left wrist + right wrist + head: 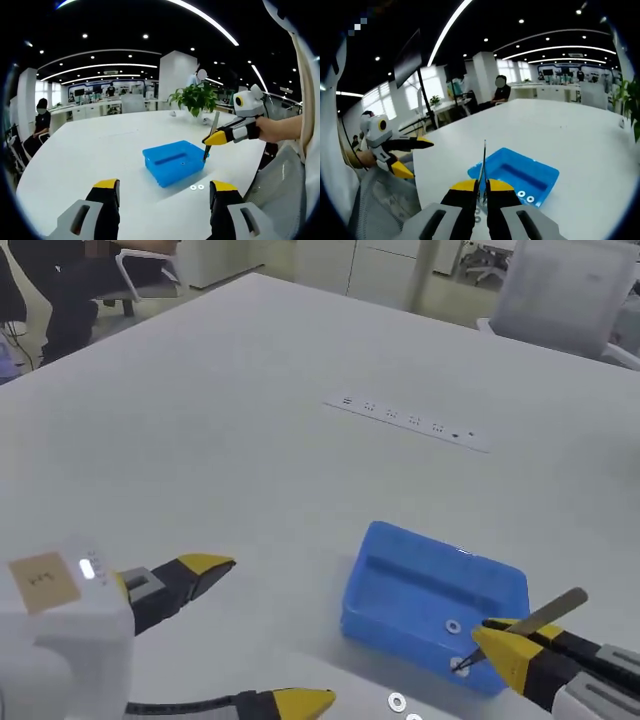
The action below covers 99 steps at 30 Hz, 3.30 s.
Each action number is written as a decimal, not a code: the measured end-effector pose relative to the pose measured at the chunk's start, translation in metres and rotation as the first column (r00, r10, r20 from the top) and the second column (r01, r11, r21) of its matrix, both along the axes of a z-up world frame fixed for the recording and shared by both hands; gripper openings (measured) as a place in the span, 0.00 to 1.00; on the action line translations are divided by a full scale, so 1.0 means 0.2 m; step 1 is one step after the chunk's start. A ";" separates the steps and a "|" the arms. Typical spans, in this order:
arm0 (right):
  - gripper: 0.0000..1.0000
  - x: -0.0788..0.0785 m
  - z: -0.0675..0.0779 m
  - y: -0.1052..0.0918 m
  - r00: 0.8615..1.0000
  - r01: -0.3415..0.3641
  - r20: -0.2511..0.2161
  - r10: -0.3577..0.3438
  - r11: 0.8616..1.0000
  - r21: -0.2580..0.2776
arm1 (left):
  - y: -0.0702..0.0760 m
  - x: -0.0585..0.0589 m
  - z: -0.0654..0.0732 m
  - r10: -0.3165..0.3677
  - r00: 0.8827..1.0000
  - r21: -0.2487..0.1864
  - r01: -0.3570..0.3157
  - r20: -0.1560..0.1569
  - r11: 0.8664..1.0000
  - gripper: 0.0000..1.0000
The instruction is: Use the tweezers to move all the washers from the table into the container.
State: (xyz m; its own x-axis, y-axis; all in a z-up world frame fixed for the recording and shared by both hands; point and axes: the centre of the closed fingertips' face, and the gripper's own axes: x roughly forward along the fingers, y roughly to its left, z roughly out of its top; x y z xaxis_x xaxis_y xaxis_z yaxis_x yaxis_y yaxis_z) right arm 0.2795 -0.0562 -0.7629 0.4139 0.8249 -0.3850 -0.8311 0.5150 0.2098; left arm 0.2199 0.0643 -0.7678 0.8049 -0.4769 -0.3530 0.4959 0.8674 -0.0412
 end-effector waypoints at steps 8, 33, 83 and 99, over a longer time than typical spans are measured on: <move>0.03 0.11 0.02 0.03 0.999 0.039 0.010 -0.039 0.999 0.029 | 0.00 0.00 0.00 0.003 1.000 -0.001 -0.003 -0.001 1.000 0.74; 0.03 0.28 -0.07 0.04 0.991 0.126 -0.046 -0.124 0.991 0.051 | -0.01 0.00 0.00 -0.003 1.000 -0.008 0.003 -0.004 1.000 0.73; 0.03 0.35 -0.33 0.14 1.000 0.006 -0.029 -0.009 0.992 -0.122 | 0.01 0.00 -0.02 0.003 1.000 -0.003 -0.003 -0.018 1.000 0.73; 0.04 0.36 -0.24 0.12 1.000 0.014 0.016 -0.013 0.996 -0.092 | 0.01 0.00 -0.02 0.002 1.000 -0.002 -0.002 -0.018 1.000 0.72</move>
